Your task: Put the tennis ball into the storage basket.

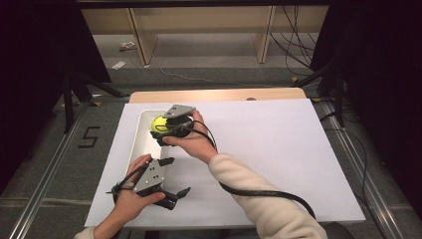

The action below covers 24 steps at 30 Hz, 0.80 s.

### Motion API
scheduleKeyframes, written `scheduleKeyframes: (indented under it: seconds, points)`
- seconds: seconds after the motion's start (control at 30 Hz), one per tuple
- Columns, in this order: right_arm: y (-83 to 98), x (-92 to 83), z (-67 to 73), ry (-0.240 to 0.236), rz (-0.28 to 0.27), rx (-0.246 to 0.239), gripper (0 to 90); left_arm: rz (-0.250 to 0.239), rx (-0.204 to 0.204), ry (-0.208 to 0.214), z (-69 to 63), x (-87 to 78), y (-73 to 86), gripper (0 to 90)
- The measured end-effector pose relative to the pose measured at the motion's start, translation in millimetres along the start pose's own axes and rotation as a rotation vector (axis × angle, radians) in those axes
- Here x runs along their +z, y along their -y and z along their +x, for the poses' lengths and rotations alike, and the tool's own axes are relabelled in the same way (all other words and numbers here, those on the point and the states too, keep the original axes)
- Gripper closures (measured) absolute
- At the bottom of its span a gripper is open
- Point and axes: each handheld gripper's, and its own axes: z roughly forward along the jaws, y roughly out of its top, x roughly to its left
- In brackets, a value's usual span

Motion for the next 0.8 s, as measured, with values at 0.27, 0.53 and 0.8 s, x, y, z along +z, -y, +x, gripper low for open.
scheduleKeyframes:
  seconds: [0.27, 0.53, 0.8]
  points:
    - [-1.0, 2.1, 0.9, -0.005, 0.000, -0.004, 26.2, 0.001, 0.002, -0.001, 0.0, 0.0, 0.0, 0.2]
    - [-2.0, 3.6, 0.2, -0.008, 0.005, -0.007, 26.1, 0.002, 0.002, 0.000, -0.1, 0.3, 0.1, 0.2]
    - [-4.0, 6.0, 1.8, -0.013, 0.007, -0.007, 26.1, 0.000, 0.001, 0.001, -0.4, 0.5, 0.1, 0.3]
